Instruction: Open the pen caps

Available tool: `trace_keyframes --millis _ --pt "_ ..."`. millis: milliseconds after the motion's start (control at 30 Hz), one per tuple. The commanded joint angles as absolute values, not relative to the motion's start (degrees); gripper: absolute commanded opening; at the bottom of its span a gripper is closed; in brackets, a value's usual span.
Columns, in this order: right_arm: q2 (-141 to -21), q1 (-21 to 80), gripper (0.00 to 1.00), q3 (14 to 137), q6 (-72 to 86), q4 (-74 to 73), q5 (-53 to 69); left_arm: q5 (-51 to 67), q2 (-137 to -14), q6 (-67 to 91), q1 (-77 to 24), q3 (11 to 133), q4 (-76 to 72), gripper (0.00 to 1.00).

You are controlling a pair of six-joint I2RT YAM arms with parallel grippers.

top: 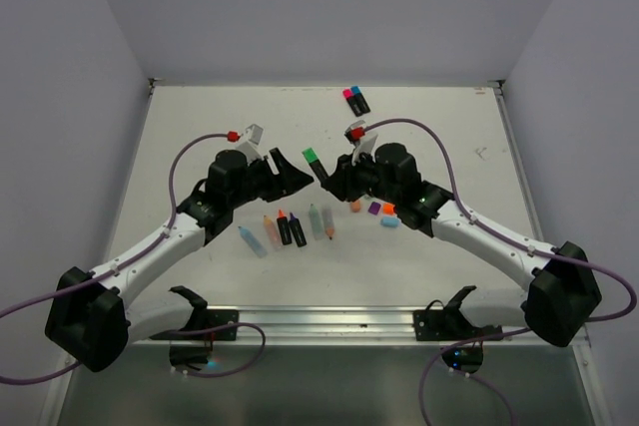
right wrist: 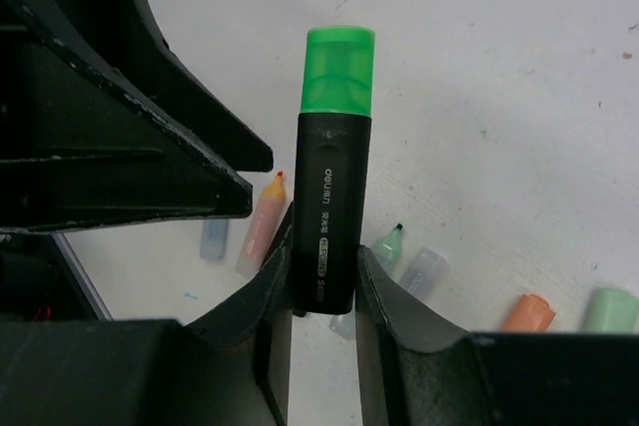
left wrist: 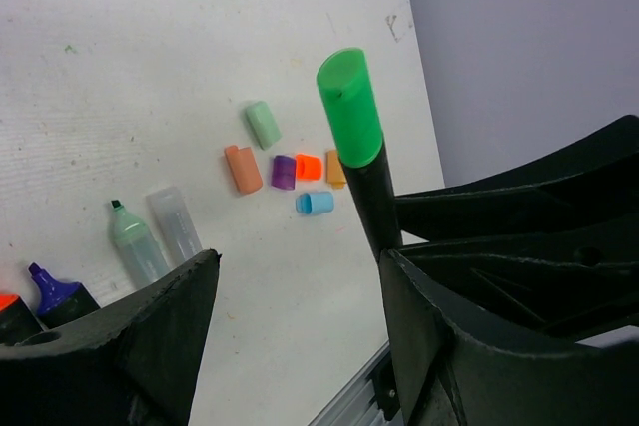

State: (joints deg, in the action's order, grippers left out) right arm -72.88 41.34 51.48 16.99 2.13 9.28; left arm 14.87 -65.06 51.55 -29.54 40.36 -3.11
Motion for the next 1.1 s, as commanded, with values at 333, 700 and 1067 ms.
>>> trace_keyframes --millis 333,700,1067 --pt "-67.1 44.0 0.0 47.5 19.0 0.4 9.7 17.3 -67.8 53.3 -29.1 43.4 -7.7 0.68" --pt "-65.4 46.1 0.0 46.9 18.9 -1.8 9.3 19.8 -70.8 56.6 -29.0 43.3 -12.7 0.68" --pt "-65.8 46.7 0.0 46.7 19.0 -1.0 9.2 23.2 -71.0 58.2 -29.0 42.5 -15.9 0.58"
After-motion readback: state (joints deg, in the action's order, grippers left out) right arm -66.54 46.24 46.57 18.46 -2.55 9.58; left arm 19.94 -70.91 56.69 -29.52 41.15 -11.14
